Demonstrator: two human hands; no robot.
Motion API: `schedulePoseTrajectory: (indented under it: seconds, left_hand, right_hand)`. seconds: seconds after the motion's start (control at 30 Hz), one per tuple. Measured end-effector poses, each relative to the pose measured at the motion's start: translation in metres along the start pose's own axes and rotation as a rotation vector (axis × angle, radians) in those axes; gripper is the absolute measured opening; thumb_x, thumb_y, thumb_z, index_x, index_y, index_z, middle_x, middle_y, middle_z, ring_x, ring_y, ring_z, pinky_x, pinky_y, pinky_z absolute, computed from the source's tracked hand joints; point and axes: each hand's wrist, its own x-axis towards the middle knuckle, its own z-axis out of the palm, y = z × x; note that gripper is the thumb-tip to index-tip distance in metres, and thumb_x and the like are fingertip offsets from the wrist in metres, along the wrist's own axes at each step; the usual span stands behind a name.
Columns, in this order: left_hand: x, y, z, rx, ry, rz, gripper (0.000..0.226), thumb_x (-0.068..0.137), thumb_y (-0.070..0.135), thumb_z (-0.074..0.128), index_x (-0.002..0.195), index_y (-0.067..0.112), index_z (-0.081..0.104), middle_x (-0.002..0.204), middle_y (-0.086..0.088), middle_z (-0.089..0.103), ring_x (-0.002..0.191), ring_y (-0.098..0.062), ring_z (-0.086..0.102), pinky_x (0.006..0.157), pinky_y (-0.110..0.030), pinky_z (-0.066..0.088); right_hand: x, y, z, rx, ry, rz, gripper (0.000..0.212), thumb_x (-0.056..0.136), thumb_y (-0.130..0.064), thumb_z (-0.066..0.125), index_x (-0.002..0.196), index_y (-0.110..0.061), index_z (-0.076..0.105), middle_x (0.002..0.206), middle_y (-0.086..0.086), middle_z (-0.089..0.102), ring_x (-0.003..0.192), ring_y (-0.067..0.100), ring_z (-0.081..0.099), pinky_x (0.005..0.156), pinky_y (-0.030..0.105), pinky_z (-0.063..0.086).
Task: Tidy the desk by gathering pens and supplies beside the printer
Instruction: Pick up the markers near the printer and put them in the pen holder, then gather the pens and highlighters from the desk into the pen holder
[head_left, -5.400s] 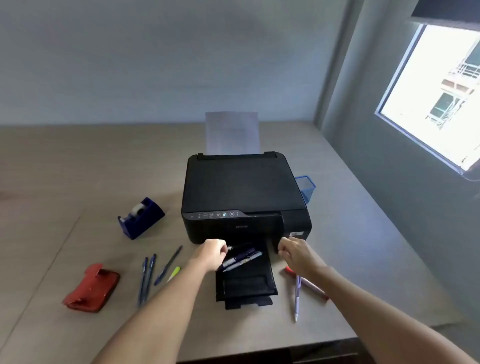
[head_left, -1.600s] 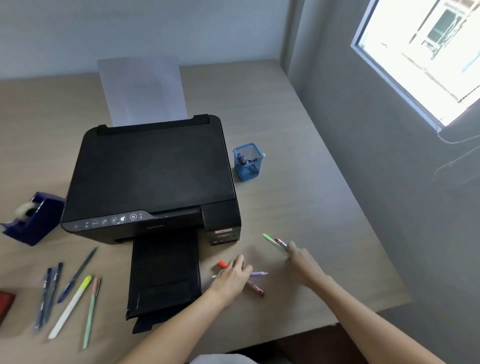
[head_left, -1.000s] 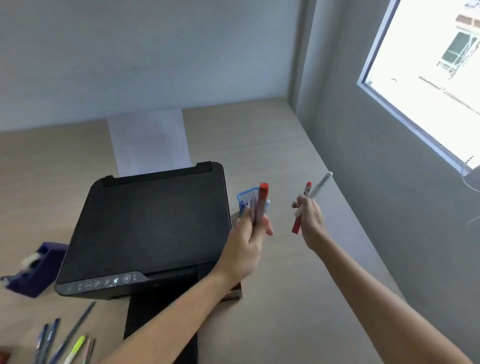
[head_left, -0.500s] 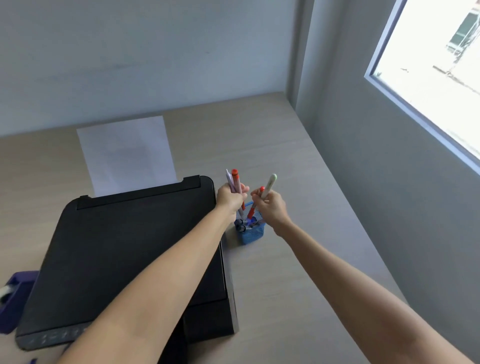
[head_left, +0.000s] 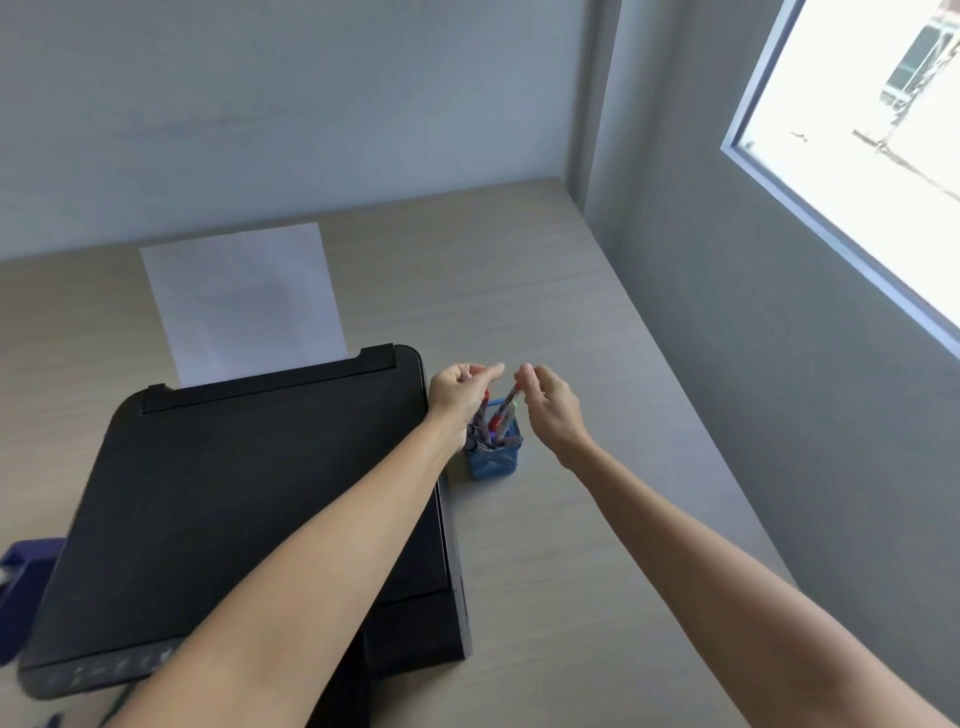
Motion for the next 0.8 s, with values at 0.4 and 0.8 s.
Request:
schedulePoseTrajectory:
  seconds: [0.4,0.8]
  left_hand:
    - [-0.065,0.035,-0.050,-0.008,-0.021,0.147,0.042,0.100,0.023,0.037,0.118,-0.002,0.064,0.129,-0.015,0.063,0.123,-0.024,0.057,0.102,-0.030,0.039]
    - [-0.155,0.031,-0.306,-0.069,0.251,0.115,0.026,0.095,0.025,0.048,0.111,0.014,0.065,0.106,0.000,0.064,0.100,-0.016,0.059,0.090,-0.035,0.040]
  right_hand:
    - [-0.034,-0.057,-0.015,-0.040,0.118,-0.081,0.045,0.102,-0.034,0.029,0.117,-0.007,0.061,0.124,0.009,0.063,0.117,0.026,0.054,0.097,0.035,0.040]
    - [-0.107,-0.165,0.130,-0.052,-0.119,-0.241,0.040,0.097,-0.040,0.037,0.106,-0.014,0.065,0.101,0.007,0.067,0.091,0.024,0.057,0.075,0.032,0.041]
